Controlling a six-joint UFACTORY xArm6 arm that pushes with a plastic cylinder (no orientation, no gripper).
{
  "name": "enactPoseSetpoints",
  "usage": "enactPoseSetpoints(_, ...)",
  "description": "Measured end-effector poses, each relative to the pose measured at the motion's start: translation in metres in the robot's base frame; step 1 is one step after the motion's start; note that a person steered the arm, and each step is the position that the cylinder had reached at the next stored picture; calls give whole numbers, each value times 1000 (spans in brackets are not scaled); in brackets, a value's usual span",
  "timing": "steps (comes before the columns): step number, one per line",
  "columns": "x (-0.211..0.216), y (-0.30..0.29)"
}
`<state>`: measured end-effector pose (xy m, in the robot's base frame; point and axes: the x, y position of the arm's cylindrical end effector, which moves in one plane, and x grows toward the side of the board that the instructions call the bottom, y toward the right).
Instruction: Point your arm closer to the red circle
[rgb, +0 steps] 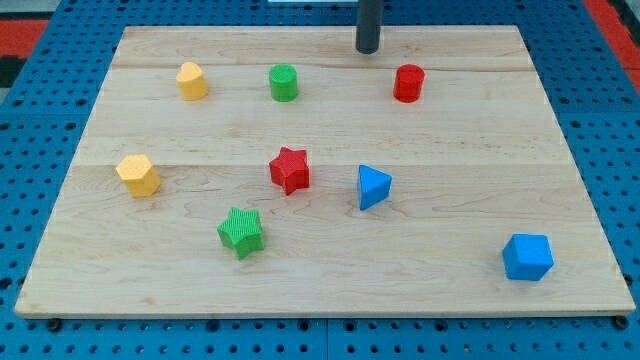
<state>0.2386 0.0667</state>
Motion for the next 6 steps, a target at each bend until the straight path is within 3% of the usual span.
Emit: enactPoseSetpoints(6,6,50)
